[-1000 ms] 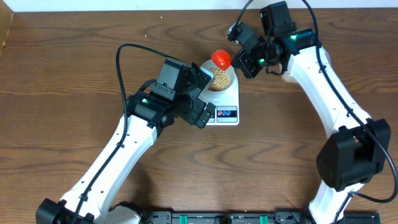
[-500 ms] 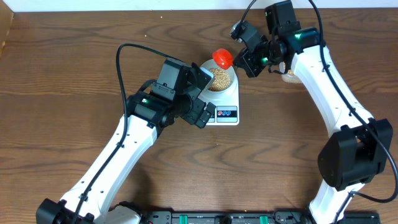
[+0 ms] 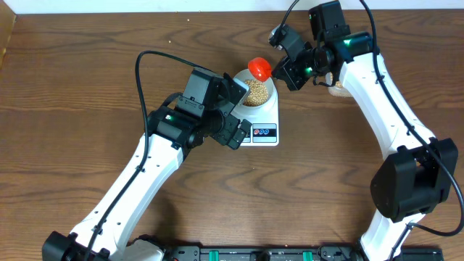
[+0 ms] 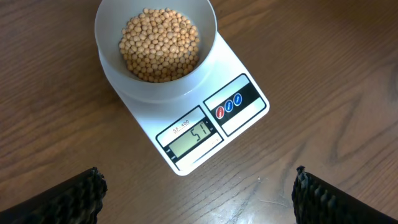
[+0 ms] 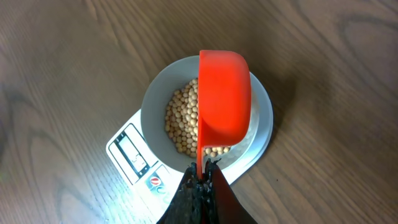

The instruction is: Scoop item into bowl and weigh 50g on scale

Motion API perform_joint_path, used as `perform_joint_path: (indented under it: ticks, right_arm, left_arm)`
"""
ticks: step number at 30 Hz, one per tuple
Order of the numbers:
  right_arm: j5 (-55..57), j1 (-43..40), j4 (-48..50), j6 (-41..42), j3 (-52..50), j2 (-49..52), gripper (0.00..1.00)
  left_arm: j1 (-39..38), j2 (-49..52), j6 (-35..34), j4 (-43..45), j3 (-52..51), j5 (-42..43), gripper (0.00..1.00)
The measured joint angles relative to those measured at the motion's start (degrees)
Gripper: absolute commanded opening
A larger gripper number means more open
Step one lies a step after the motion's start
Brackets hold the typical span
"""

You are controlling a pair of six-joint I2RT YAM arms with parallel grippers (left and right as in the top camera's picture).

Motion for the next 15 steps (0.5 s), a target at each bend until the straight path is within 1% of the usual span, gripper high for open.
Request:
perform_joint_path:
  ticks: [15]
  right_arm:
    - [0.8, 1.3, 0.0, 0.2, 0.0, 0.0, 0.01]
  left_arm:
    - [0.0, 0.0, 0.0, 0.0, 0.0, 0.0, 0.98]
